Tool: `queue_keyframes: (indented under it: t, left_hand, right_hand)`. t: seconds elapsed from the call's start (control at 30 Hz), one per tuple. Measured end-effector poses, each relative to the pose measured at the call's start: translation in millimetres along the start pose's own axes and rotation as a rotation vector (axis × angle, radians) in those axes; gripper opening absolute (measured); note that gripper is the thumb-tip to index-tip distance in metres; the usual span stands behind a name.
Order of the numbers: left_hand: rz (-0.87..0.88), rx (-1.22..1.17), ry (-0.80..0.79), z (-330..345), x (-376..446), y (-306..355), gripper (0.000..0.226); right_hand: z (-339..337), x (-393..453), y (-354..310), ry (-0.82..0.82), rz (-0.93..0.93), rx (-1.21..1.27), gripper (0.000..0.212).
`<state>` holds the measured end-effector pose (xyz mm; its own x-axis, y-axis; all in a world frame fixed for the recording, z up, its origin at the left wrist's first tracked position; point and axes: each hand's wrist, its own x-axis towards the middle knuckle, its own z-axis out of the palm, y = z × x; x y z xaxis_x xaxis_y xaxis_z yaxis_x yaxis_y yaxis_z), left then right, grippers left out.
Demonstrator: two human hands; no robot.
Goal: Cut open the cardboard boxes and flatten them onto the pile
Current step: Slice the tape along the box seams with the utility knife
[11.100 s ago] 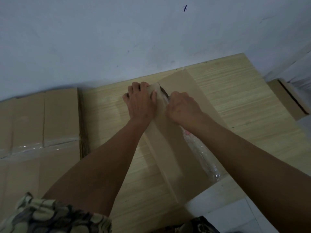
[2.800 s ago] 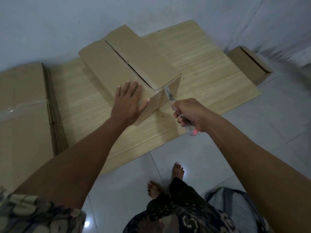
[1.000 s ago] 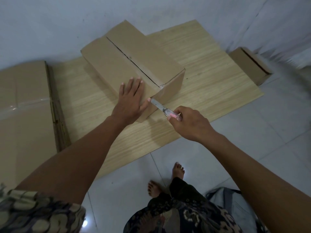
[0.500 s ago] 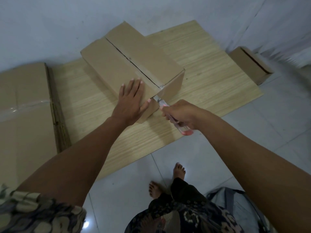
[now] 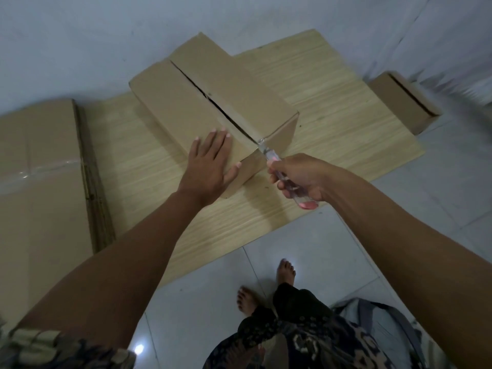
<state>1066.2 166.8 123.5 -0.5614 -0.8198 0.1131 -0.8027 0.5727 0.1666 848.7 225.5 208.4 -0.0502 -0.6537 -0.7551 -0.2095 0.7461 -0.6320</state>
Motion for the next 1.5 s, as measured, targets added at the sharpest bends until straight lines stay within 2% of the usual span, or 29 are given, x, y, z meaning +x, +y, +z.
queue_keyframes:
  t: [0.13, 0.23, 0.37, 0.43, 0.6, 0.77, 0.83, 0.93, 1.0, 1.07, 1.17, 1.3, 1.37, 1.43, 1.5]
  left_hand:
    - [-0.025, -0.035, 0.001, 0.6, 2.7, 3.0, 0.076]
    - [-0.073, -0.094, 0.035, -5.1, 4.3, 5.7, 0.077]
    - [-0.276, -0.014, 0.144, -13.5, 40.7, 33.5, 0.059]
    - [-0.378, 0.012, 0.193, -8.5, 52.3, 46.4, 0.061]
    - [-0.416, 0.008, 0.064, 1.2, 54.4, 45.7, 0.080]
    - [-0.425, -0.020, 0.041, -5.6, 60.7, 42.2, 0.086]
    - [-0.466, -0.081, 0.044, -11.8, 63.3, 41.7, 0.086]
    - [-0.639, -0.194, 0.127, -20.8, 78.3, 45.0, 0.060]
    - [-0.788, -0.229, 0.173, -23.0, 91.2, 47.9, 0.048]
    - [-0.878, -0.210, 0.181, -19.9, 95.3, 48.4, 0.055]
    - [-0.867, -0.163, 0.161, -12.3, 87.6, 44.0, 0.068]
    - [-0.734, -0.136, 0.103, -20.1, 61.3, 24.5, 0.070]
    - [-0.662, -0.132, 0.045, -29.7, 42.1, 9.9, 0.079]
    - [-0.632, -0.111, 0.004, -41.0, 23.7, -6.8, 0.091]
    - [-0.677, -0.105, -0.008, -50.1, 17.8, -23.9, 0.086]
  right_hand:
    - [-2.8, 6.2, -7.8, 0.058, -0.040, 0.045, 0.023]
    - [-18.5, 6.4, -8.8, 0.036, -0.032, -0.005, 0.029]
    - [-32.6, 8.5, -7.3, -0.052, -0.031, 0.023, 0.018]
    - [-37.2, 13.0, -6.6, -0.072, -0.040, 0.004, 0.019]
    - [-71.1, 29.9, -1.4, 0.037, -0.070, 0.043, 0.021]
    - [-84.4, 33.6, -1.8, -0.034, -0.061, -0.046, 0.028]
    - [-86.1, 32.9, 0.5, -0.049, -0.077, -0.196, 0.037]
    - [-97.8, 26.8, 3.6, -0.059, -0.199, -0.526, 0.041]
    - [-108.3, 23.1, -0.8, -0.111, -0.263, -0.552, 0.031]
    - [-118.2, 19.8, -10.3, -0.197, -0.299, -0.519, 0.020]
    - [-131.5, 17.8, -26.6, -0.204, -0.373, -0.563, 0.020]
    - [-133.8, 25.3, -44.4, -0.147, -0.502, -0.588, 0.030]
    - [-123.7, 35.0, -52.5, -0.120, -0.543, -0.519, 0.033]
    - [-109.2, 49.3, -60.7, -0.100, -0.561, -0.432, 0.027]
    - [-92.9, 65.3, -69.9, -0.111, -0.573, -0.374, 0.024]
